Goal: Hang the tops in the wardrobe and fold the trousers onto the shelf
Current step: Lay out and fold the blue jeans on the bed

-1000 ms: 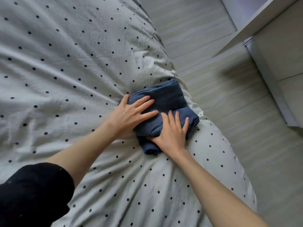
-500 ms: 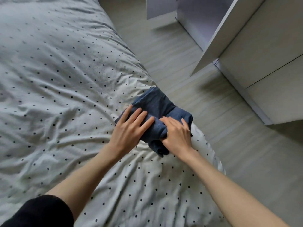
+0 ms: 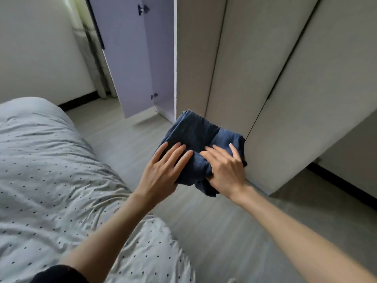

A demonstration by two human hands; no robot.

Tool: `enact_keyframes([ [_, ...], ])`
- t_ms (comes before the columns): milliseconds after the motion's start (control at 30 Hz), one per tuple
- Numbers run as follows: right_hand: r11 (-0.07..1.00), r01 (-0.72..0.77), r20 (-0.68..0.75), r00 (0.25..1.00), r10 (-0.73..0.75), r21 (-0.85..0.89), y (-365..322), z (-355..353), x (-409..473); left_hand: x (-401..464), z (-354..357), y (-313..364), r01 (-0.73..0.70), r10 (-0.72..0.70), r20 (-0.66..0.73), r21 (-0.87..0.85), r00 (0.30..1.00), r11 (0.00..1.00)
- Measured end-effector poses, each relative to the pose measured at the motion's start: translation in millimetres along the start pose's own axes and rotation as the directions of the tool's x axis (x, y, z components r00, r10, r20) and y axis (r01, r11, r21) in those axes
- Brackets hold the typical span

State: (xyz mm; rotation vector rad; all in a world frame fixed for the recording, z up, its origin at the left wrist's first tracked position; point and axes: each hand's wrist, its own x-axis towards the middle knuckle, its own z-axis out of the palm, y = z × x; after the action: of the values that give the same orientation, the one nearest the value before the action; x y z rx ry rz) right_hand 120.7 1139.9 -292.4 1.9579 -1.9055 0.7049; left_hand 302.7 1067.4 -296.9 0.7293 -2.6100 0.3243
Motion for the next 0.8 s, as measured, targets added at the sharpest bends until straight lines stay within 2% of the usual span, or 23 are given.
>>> enact_keyframes([
  [167,1.000,0.006,0.007,1.000,-0.006,0.013,127,-19,29,115,34,55,0.066,-0.066,-0.026,0.005,0.997,0.998],
  [333,0.997,0.065,0.020,0.998,-0.066,0.044,184,-22,68,176,41,60,0.085,-0.085,-0.026,0.032,0.996,0.996],
  [533,0.970,0.198,0.005,0.980,-0.201,0.144,175,7,144,189,34,6,0.228,-0.224,-0.049,0.103,0.973,0.968],
  [800,0.888,0.396,0.025,0.910,-0.413,0.234,81,89,255,146,28,-122,0.457,-0.449,-0.091,0.128,0.889,0.880],
])
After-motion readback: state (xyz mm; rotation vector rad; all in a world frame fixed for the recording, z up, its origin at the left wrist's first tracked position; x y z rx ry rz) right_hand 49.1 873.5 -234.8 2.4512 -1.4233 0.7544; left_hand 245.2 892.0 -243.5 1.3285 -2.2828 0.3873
